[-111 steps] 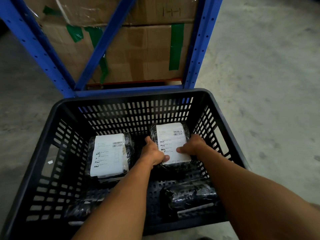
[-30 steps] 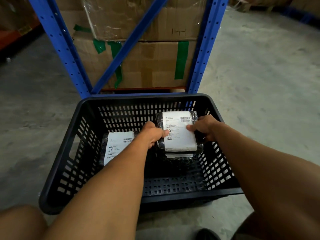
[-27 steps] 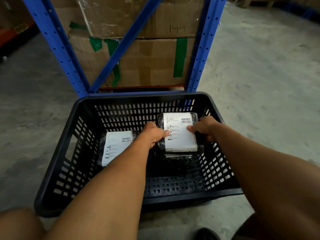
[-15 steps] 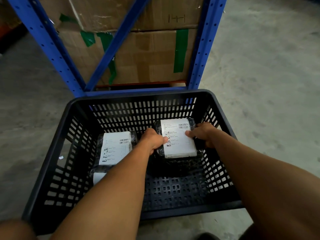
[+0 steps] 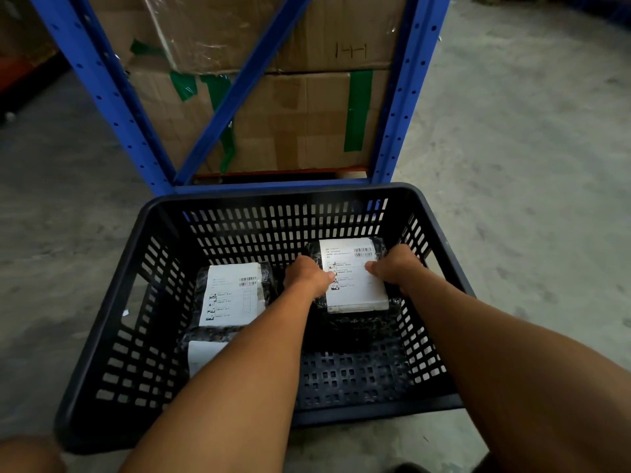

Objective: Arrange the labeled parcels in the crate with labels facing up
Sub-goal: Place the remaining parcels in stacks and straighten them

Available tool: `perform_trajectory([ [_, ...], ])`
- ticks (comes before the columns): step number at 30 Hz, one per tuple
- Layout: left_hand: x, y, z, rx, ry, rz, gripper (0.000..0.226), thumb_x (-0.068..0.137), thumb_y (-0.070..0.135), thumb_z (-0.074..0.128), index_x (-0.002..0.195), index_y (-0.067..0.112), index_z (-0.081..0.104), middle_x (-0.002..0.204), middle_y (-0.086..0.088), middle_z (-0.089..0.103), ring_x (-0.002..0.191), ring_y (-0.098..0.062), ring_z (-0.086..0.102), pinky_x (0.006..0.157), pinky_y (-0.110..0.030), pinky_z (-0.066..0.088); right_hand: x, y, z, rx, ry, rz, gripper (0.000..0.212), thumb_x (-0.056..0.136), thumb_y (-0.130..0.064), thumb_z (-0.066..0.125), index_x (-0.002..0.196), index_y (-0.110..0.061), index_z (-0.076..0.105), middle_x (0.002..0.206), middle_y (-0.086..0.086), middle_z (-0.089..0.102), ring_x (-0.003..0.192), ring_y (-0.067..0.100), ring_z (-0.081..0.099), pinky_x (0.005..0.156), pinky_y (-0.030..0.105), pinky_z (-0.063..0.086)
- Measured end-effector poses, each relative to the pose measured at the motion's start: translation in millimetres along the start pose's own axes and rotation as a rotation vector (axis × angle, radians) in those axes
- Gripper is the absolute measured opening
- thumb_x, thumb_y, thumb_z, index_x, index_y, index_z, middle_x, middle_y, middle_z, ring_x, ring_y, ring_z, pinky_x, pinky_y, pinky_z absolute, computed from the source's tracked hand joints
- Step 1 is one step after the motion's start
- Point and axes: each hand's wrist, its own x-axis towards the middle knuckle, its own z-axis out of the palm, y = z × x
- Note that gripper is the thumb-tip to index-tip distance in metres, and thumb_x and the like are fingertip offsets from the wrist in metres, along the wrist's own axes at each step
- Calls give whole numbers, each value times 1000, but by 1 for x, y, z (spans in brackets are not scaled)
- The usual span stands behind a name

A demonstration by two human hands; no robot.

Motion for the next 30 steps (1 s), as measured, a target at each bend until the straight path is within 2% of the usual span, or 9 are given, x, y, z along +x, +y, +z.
perform_trajectory([
  [4, -14, 2, -16, 63, 11, 49, 41, 94, 26, 64, 125, 1, 55, 131, -14, 59, 119, -30, 57, 88, -33, 46, -11, -6, 3, -187, 64, -96, 40, 92, -30, 67, 119, -3, 57, 106, 13, 62, 90, 24, 56, 76, 32, 47],
  [9, -18, -1, -84, 210, 89, 80, 30, 90, 18, 67, 114, 0, 61, 110, -17, 65, 105, -32, 63, 82, -36, 50, -32, -45, 6, -240, 300, -261, 31, 90, -18, 60, 117, -5, 60, 118, 21, 64, 107, 41, 62, 85, 39, 51],
  [13, -22, -35, -137, 460, 114, 59, 20, 87, 9, 67, 104, -2, 65, 108, -19, 66, 101, -34, 65, 77, -35, 51, -54, -84, 42, -302, 38, -388, 21, 85, -19, 61, 95, -2, 65, 97, 19, 69, 94, 35, 70, 75, 38, 58],
  [17, -35, -87, -162, 715, -19, 23, 13, 78, 11, 65, 69, 13, 57, 112, -16, 69, 88, -31, 64, 79, -38, 54, -88, -92, 105, -512, -416, -325, 14, 86, -13, 65, 75, -8, 58, 66, 11, 59, 45, 19, 62, 45, 27, 54],
  [19, -43, -104, -162, 825, -204, -43, 16, 69, 16, 74, 80, 18, 63, 119, -10, 66, 91, -27, 63, 81, -37, 57, -102, -85, 126, -623, -602, -256, 22, 83, -9, 72, 100, -3, 61, 84, 16, 61, 71, 27, 69, 69, 42, 63],
  [20, -44, -111, -159, 856, -250, -65, 41, 64, 20, 79, 102, 19, 64, 126, -7, 62, 98, -28, 63, 83, -39, 57, -106, -80, 132, -707, -668, -246, 40, 81, -10, 76, 117, -2, 59, 93, 16, 61, 86, 32, 68, 82, 48, 60],
  [23, -44, -129, -147, 916, -207, -35, 98, 64, 26, 88, 145, 24, 32, 143, -9, 48, 122, -34, 53, 93, -42, 49, -113, -68, 142, -815, -620, -333, 57, 77, -14, 82, 127, -3, 56, 97, 9, 55, 96, 29, 57, 96, 49, 54],
  [27, -40, -138, -134, 961, -163, 63, 61, 74, 15, 83, 128, 15, 55, 122, -8, 63, 100, -25, 62, 77, -36, 50, -109, -56, 146, -761, -542, -392, 54, 75, -16, 85, 119, -5, 55, 95, 8, 59, 96, 26, 59, 88, 39, 57],
  [30, -39, -128, -145, 934, -229, 27, 60, 64, 29, 89, 117, 18, 65, 108, 0, 70, 90, -21, 64, 79, -34, 53, -109, -61, 133, -690, -617, -381, 41, 75, -17, 84, 108, -13, 60, 97, 7, 63, 90, 24, 63, 68, 34, 58],
])
